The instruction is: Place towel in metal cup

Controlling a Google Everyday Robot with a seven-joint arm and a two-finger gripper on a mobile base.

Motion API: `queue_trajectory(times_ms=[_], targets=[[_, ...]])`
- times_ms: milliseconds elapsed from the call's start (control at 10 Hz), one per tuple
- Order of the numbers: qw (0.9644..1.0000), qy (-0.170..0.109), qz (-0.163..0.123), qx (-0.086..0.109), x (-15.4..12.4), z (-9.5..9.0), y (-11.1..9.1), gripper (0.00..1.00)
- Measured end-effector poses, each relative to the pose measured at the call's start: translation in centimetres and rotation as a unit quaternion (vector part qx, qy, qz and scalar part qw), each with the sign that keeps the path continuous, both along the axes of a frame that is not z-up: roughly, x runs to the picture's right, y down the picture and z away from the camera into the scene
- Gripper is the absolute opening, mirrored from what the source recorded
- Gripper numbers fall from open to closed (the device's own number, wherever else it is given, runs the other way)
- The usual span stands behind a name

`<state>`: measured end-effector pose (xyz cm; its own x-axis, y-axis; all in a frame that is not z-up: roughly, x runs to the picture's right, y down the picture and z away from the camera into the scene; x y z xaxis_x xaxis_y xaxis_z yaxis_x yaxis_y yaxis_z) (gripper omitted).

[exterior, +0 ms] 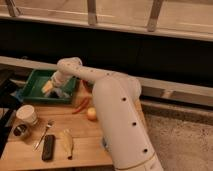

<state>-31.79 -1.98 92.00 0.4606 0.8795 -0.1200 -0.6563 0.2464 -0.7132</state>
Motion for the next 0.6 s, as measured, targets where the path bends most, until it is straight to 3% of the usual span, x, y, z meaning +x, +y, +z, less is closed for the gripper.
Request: queue_trajectory(times_ms=[400, 600], targets=[[0.9998, -0.002, -0.001, -0.018, -1.1, 1.3, 1.2, 0.76], [0.9996, -0.010, -0.017, -0.022, -2.0, 1.4, 2.0, 0.57]])
